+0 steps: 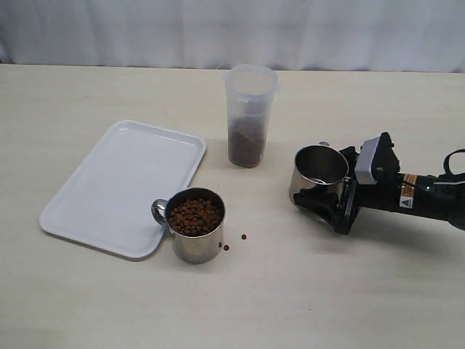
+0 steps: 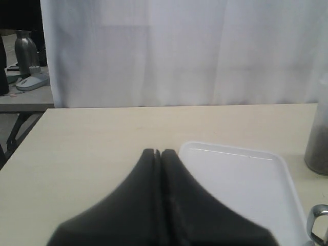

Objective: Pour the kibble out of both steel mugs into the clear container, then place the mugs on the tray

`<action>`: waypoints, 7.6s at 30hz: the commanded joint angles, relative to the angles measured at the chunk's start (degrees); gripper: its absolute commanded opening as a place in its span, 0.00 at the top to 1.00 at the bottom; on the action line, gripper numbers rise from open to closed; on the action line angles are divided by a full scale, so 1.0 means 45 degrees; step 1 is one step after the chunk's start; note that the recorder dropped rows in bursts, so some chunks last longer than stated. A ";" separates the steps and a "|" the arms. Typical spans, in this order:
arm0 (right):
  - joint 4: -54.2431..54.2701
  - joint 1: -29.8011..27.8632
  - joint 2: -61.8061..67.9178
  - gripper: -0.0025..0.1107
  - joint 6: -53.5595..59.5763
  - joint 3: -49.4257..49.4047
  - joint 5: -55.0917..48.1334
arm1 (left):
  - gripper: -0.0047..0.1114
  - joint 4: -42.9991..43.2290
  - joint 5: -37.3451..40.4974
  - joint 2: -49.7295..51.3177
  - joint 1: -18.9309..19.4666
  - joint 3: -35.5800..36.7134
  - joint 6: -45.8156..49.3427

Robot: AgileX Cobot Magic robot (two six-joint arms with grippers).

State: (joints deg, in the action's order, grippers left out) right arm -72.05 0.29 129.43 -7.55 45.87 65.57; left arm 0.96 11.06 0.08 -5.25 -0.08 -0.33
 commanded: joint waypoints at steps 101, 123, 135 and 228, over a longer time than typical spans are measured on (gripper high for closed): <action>-0.2045 -0.2300 -2.4899 0.94 -1.4223 -1.0193 -0.7372 | 0.96 -0.0017 -0.0047 -0.0017 -0.0038 0.0018 -0.0138; -0.1119 0.0575 -2.8337 0.94 -1.9158 -1.0193 -1.0991 | 0.96 -0.0017 -0.0128 -0.0017 -0.0038 0.0018 -0.0138; 1.4462 0.0575 -2.8337 0.94 -0.1095 -1.0193 -1.5531 | 0.96 -0.0017 -0.0044 -0.0017 -0.0038 0.0018 -0.0138; 1.4851 0.0575 -2.8337 0.94 0.0900 -1.0193 -1.6552 | 0.37 1.0943 -0.7789 1.8422 -0.6477 -0.3921 -0.6606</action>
State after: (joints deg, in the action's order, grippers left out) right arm -4.76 2.70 1.77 -3.19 0.12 -8.91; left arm 49.15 -24.93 80.90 -34.09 -15.36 -29.66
